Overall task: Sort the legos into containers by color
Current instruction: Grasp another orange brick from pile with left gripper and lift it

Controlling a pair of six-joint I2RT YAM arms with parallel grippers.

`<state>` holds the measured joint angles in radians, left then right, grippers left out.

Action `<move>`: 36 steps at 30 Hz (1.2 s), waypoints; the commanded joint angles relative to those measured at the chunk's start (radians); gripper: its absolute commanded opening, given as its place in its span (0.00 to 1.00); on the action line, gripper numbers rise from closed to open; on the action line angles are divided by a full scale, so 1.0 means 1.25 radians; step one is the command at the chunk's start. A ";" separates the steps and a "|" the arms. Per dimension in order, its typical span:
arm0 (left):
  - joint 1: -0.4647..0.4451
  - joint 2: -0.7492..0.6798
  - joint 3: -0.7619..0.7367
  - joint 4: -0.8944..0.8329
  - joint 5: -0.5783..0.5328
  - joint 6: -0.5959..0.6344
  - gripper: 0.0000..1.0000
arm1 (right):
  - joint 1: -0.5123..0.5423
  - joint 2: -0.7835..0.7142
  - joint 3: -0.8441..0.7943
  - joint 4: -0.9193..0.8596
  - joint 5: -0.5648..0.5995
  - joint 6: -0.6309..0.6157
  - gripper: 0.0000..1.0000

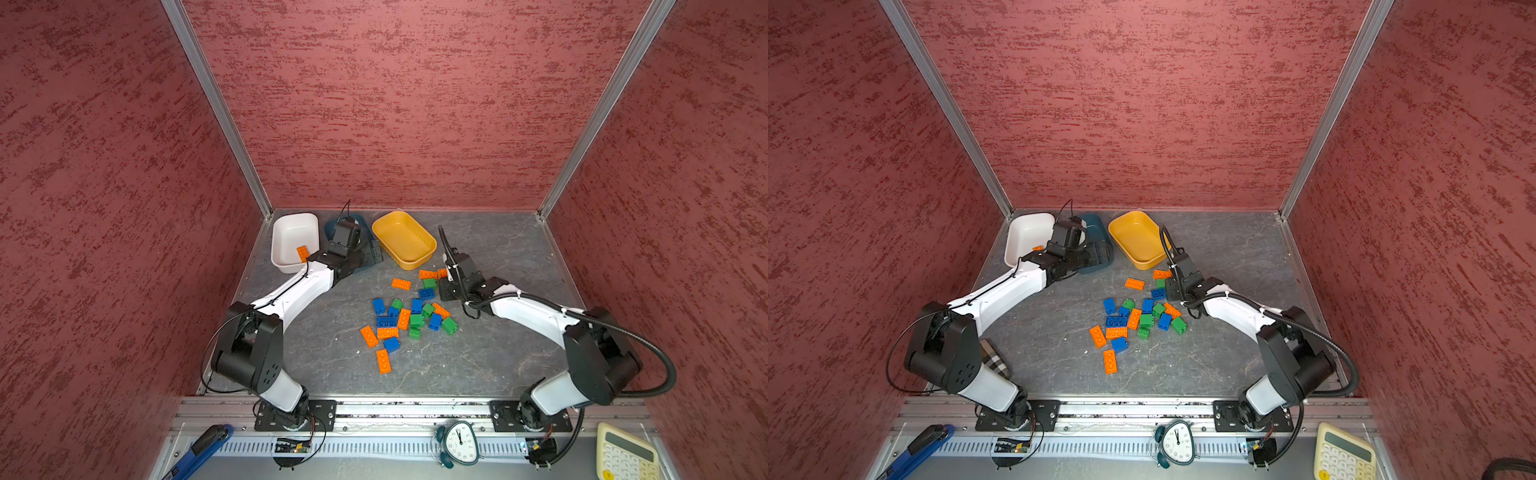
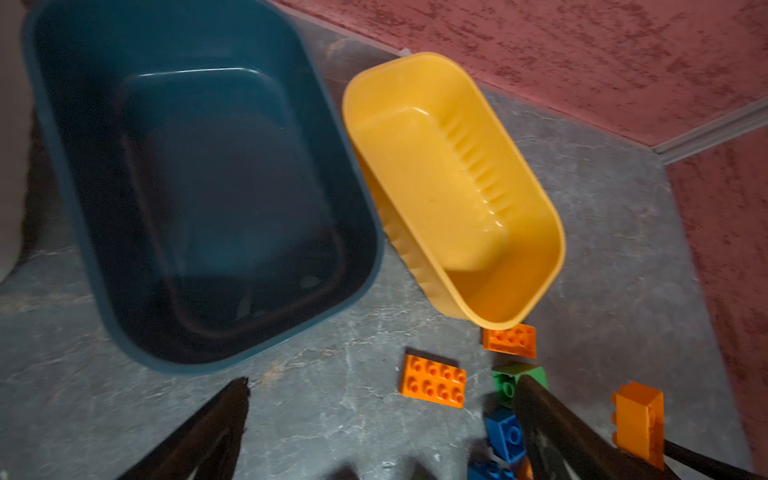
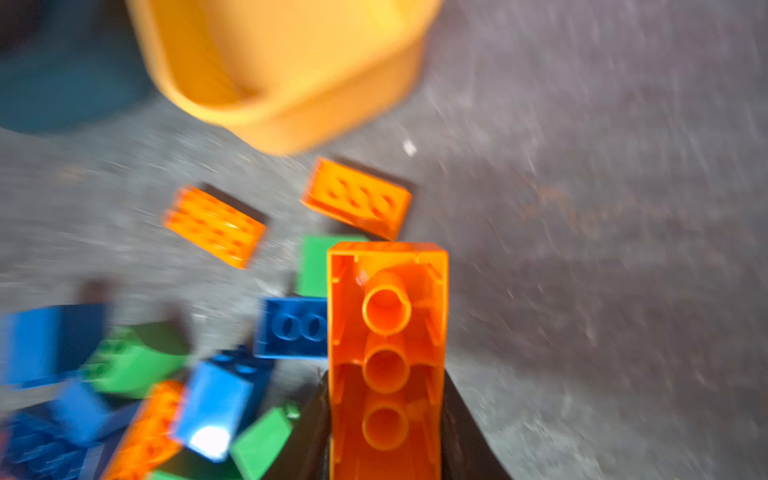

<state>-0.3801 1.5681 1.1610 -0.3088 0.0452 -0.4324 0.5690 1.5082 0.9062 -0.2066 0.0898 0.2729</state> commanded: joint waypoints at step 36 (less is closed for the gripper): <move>-0.067 0.046 0.123 -0.111 0.391 0.048 0.17 | 0.048 0.082 -0.044 0.654 -0.413 -0.196 0.29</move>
<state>-0.4595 1.6062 1.2865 -0.4133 0.5282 -0.4084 0.6231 1.5997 0.8383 0.5358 -0.4217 0.0261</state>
